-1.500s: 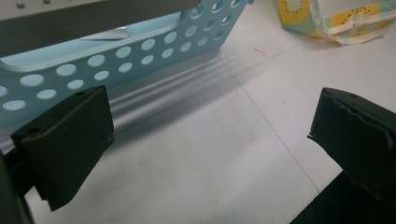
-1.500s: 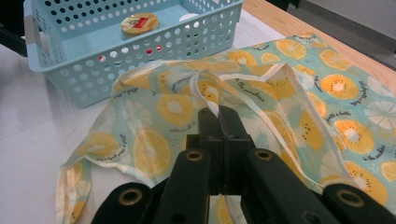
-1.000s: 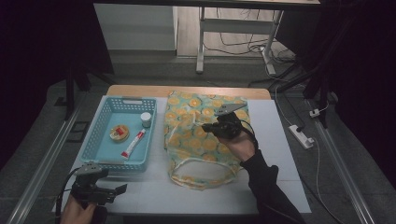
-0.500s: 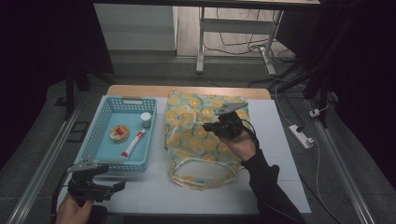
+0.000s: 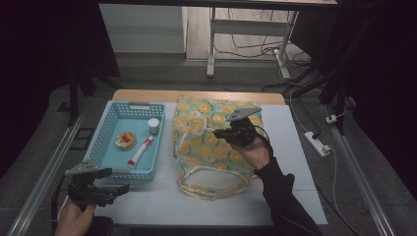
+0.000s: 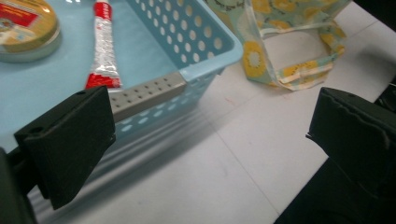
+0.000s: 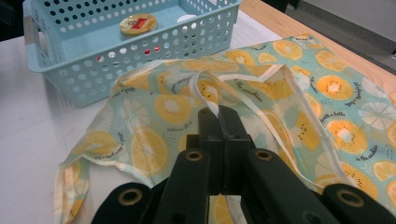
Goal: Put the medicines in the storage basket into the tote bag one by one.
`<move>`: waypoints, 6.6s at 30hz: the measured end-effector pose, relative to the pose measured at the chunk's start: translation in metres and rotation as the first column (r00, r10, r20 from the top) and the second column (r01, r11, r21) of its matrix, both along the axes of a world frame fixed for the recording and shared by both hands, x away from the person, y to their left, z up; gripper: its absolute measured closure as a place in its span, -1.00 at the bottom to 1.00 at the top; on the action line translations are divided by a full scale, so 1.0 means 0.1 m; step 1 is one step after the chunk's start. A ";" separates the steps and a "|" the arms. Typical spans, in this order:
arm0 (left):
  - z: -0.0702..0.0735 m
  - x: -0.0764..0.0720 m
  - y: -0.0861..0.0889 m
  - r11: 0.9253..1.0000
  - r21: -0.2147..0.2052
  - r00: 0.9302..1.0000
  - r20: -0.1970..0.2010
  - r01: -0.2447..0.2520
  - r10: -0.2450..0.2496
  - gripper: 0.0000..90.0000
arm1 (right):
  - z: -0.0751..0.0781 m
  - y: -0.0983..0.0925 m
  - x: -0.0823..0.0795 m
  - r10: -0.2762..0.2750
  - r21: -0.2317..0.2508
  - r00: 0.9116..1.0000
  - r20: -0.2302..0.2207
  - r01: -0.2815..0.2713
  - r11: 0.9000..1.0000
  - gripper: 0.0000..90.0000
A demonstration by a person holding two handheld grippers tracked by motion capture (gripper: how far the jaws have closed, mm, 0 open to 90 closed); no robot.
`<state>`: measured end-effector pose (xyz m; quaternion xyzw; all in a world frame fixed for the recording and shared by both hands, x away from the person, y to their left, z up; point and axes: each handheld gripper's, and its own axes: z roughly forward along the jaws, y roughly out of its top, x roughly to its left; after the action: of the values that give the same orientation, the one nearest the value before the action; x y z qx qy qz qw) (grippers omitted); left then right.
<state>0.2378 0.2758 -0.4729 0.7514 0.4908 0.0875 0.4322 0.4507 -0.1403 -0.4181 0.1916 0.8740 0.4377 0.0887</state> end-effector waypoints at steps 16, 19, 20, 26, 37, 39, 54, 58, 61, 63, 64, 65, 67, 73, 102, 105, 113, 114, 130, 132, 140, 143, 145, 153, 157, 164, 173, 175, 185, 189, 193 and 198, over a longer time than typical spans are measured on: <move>0.14 0.41 0.06 0.998 0.057 0.999 -0.035 0.005 -0.004 -0.98 | -0.02 0.01 0.01 0.005 -0.012 1.000 -0.002 -0.005 1.000 1.00; 0.14 0.50 0.05 0.996 0.087 0.999 -0.035 -0.011 0.014 -0.98 | -0.02 0.02 0.00 0.007 -0.012 1.000 -0.002 -0.007 1.000 1.00; 0.14 0.53 0.05 0.996 0.084 0.999 -0.036 -0.014 0.017 -0.98 | -0.02 0.02 0.00 0.007 -0.012 1.000 -0.001 -0.007 1.000 1.00; 0.14 0.73 0.05 0.994 0.104 0.998 -0.048 -0.031 0.036 -0.99 | -0.02 0.01 0.01 0.003 -0.011 1.000 -0.001 -0.003 1.000 1.00; 0.12 1.06 0.12 0.991 0.111 0.993 -0.075 -0.078 0.087 -0.99 | -0.01 0.00 0.01 -0.004 -0.007 1.000 -0.004 0.004 1.000 1.00; 0.12 1.11 0.12 0.989 0.118 0.993 -0.075 -0.083 0.093 -0.99 | -0.01 0.01 0.01 -0.002 -0.008 1.000 -0.003 0.001 1.000 1.00; 0.07 1.57 0.19 0.988 0.132 0.992 -0.092 -0.075 0.088 -1.00 | -0.03 0.01 0.02 -0.002 -0.009 1.000 -0.009 0.002 1.000 1.00; 0.03 1.70 0.19 0.983 0.168 0.991 -0.092 -0.079 0.096 -1.00 | -0.04 0.01 0.02 -0.001 -0.009 1.000 -0.011 0.001 1.000 1.00; -0.02 1.79 0.19 0.976 0.201 0.990 -0.096 -0.081 0.102 -1.00 | -0.04 0.01 0.03 -0.002 -0.010 1.000 -0.015 0.002 1.000 1.00; -0.05 1.85 0.20 0.970 0.228 0.989 -0.104 -0.083 0.109 -1.00 | -0.04 0.01 0.03 -0.002 -0.011 1.000 -0.015 0.002 1.000 1.00; -0.08 1.88 0.20 0.968 0.237 0.988 -0.110 -0.082 0.111 -1.00 | -0.04 0.01 0.02 -0.002 -0.011 1.000 -0.015 0.002 1.000 1.00; -0.10 1.91 0.21 0.966 0.245 0.987 -0.119 -0.081 0.113 -1.00 | -0.04 0.01 0.02 -0.002 -0.010 1.000 -0.015 0.002 1.000 1.00; -0.16 1.96 0.23 0.965 0.253 0.984 -0.135 -0.075 0.112 -1.00 | -0.04 0.01 0.02 -0.001 -0.010 1.000 -0.015 0.001 1.000 1.00; -0.28 2.09 0.27 0.965 0.251 0.980 -0.163 -0.074 0.118 -1.00 | -0.05 0.01 0.03 -0.002 -0.016 1.000 -0.019 0.002 1.000 1.00; -0.46 2.18 0.10 0.893 0.450 0.922 -0.342 -0.007 0.179 -0.82 | -0.05 0.02 0.02 0.003 -0.020 1.000 -0.013 -0.004 1.000 1.00; -0.45 2.16 0.10 0.887 0.461 0.914 -0.356 -0.008 0.193 -0.67 | -0.05 0.02 0.02 0.003 -0.021 1.000 -0.013 -0.003 1.000 1.00; -0.43 2.13 0.12 0.892 0.451 0.904 -0.372 -0.023 0.211 -0.56 | -0.05 0.02 0.02 0.001 -0.020 1.000 -0.013 -0.002 1.000 1.00; -0.43 2.13 0.12 0.897 0.441 0.906 -0.369 -0.026 0.208 -0.55 | -0.05 0.02 0.02 0.000 -0.019 1.000 -0.013 -0.001 1.000 1.00; -0.03 1.93 0.04 0.955 0.296 0.973 -0.219 -0.005 0.073 -0.55 | -0.06 0.01 0.03 -0.002 -0.011 1.000 -0.015 0.002 1.000 1.00; 0.01 1.90 -0.01 0.954 0.300 0.978 -0.202 0.006 0.057 -0.55 | -0.06 0.00 0.04 -0.003 -0.009 1.000 -0.013 0.003 1.000 1.00; 0.14 1.79 -0.16 0.959 0.279 0.987 -0.163 0.049 -0.003 -0.55 | -0.04 -0.01 0.04 -0.007 -0.001 1.000 -0.006 0.007 1.000 1.00; 0.18 1.76 -0.19 0.964 0.258 0.988 -0.151 0.064 -0.025 -0.55 | -0.04 -0.01 0.03 -0.008 0.002 1.000 -0.005 0.008 1.000 1.00; 0.21 1.73 -0.23 0.965 0.252 0.989 -0.143 0.075 -0.039 -0.55 | -0.04 -0.01 0.03 -0.008 0.002 1.000 -0.003 0.008 1.000 1.00; 0.29 1.63 -0.44 0.960 0.243 0.987 -0.116 0.137 -0.111 -0.55 | -0.03 -0.01 0.03 -0.006 0.008 1.000 -0.001 0.006 1.000 1.00; 0.32 1.57 -0.56 0.957 0.237 0.984 -0.110 0.166 -0.143 -0.55 | -0.03 -0.01 0.03 -0.007 0.008 1.000 0.001 0.007 1.000 1.00; 0.30 1.48 -0.73 0.947 0.234 0.973 -0.114 0.222 -0.200 -0.55 | -0.04 -0.01 0.03 -0.009 0.007 1.000 0.001 0.009 1.000 1.00; 0.34 1.38 -0.93 0.936 0.231 0.964 -0.088 0.264 -0.250 -0.55 | -0.04 -0.01 0.03 -0.007 0.005 1.000 0.003 0.007 1.000 1.00; 0.34 1.36 -0.99 0.934 0.227 0.961 -0.084 0.276 -0.264 -0.55 | -0.04 -0.01 0.03 -0.008 0.005 1.000 0.004 0.008 1.000 1.00; 0.36 1.29 -1.30 0.913 0.229 0.941 -0.068 0.338 -0.332 -0.55 | -0.04 -0.02 0.04 -0.016 0.007 1.000 0.005 0.015 1.000 1.00; 0.34 1.29 -1.41 0.904 0.227 0.932 -0.067 0.363 -0.357 -0.55 | -0.04 -0.03 0.05 -0.017 0.009 1.000 0.005 0.017 1.000 1.00; 0.33 1.30 -1.52 0.898 0.228 0.926 -0.068 0.378 -0.372 -0.55 | -0.04 -0.03 0.05 -0.017 0.009 1.000 0.006 0.017 1.000 1.00; 0.32 1.33 -1.64 0.892 0.221 0.919 -0.065 0.393 -0.389 -0.55 | -0.04 -0.03 0.05 -0.017 0.009 1.000 0.006 0.017 1.000 1.00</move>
<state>0.3709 0.1118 -0.4413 0.8803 0.3203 0.0480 0.3466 0.4556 -0.1431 -0.4222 0.1982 0.8699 0.4416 0.0943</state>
